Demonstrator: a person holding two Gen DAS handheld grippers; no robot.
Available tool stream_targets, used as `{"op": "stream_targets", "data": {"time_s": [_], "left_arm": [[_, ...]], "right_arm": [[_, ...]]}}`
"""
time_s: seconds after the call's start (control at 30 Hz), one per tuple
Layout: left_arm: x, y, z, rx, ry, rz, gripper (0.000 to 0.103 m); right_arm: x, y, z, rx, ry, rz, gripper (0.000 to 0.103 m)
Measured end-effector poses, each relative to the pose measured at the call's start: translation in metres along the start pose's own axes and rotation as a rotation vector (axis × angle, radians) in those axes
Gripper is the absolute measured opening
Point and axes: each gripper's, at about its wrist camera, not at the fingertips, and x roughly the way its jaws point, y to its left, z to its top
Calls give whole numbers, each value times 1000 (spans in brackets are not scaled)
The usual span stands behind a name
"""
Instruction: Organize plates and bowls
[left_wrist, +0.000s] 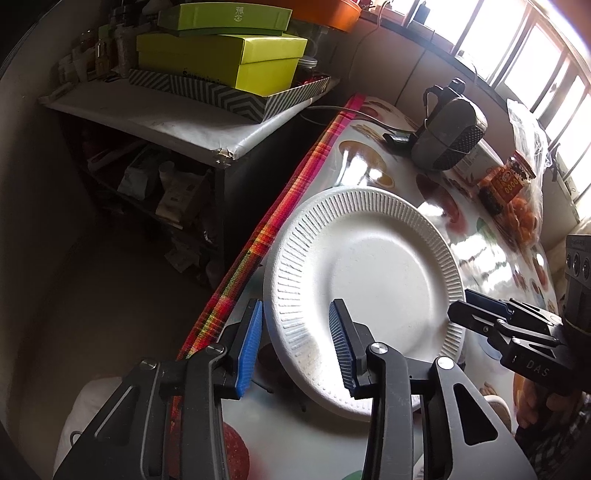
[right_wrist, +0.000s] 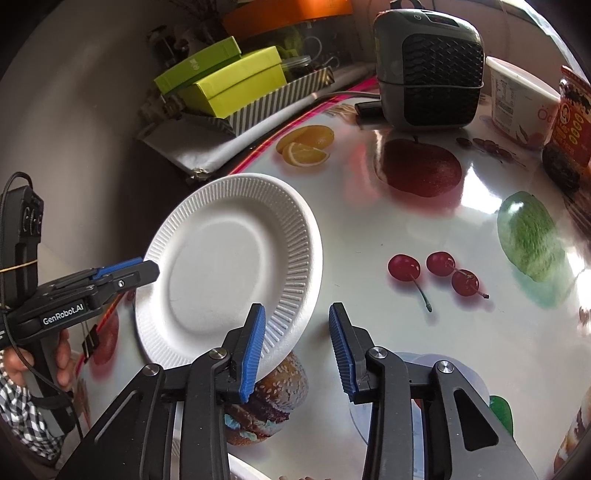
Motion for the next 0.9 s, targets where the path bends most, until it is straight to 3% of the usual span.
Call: {"op": "stream_targets", "data": {"time_s": [0.07,0.9], "left_arm": [[0,-1,0,4,0,3,38],[-14,-12,-4,32,-25,-20,35]], "right_arm": [[0,0,0,-1,2,5,29],[-22,6,-8,-16,-28,-11,29]]}}
